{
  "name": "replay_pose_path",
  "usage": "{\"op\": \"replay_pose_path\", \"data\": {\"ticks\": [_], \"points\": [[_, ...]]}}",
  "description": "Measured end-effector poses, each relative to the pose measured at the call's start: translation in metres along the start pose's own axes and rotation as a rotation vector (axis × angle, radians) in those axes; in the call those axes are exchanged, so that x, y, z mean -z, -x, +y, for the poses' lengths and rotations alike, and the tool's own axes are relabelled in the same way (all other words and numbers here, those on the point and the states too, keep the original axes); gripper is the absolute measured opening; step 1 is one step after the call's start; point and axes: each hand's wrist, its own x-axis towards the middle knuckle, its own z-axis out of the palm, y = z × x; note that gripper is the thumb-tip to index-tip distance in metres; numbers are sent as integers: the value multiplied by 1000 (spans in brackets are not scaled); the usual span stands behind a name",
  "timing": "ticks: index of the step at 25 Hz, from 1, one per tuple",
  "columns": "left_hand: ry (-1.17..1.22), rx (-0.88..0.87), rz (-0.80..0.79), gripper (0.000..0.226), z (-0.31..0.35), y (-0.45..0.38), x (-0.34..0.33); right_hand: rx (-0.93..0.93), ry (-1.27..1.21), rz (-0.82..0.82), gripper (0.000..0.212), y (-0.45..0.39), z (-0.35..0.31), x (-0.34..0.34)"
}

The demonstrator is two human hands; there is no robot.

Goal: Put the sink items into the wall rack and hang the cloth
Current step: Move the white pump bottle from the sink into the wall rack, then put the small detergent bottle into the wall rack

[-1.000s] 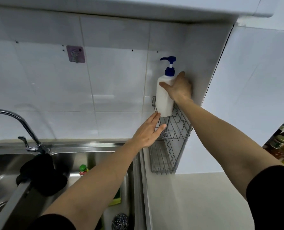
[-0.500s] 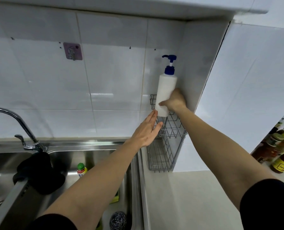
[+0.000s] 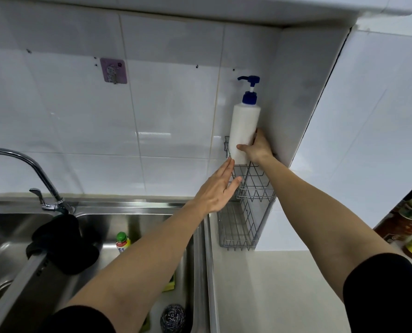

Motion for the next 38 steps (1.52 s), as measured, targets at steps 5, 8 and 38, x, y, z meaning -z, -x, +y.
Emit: {"op": "replay_pose_path", "data": {"ticks": [5, 8, 38], "points": [[1, 2, 9, 67, -2, -1, -1, 13, -18, 2, 67, -4, 0, -4], [-8, -2, 22, 65, -3, -1, 0, 30, -12, -11, 67, -5, 1, -4], [-288, 479, 44, 59, -255, 226, 108, 216, 487, -393, 60, 148, -14, -204]]}}
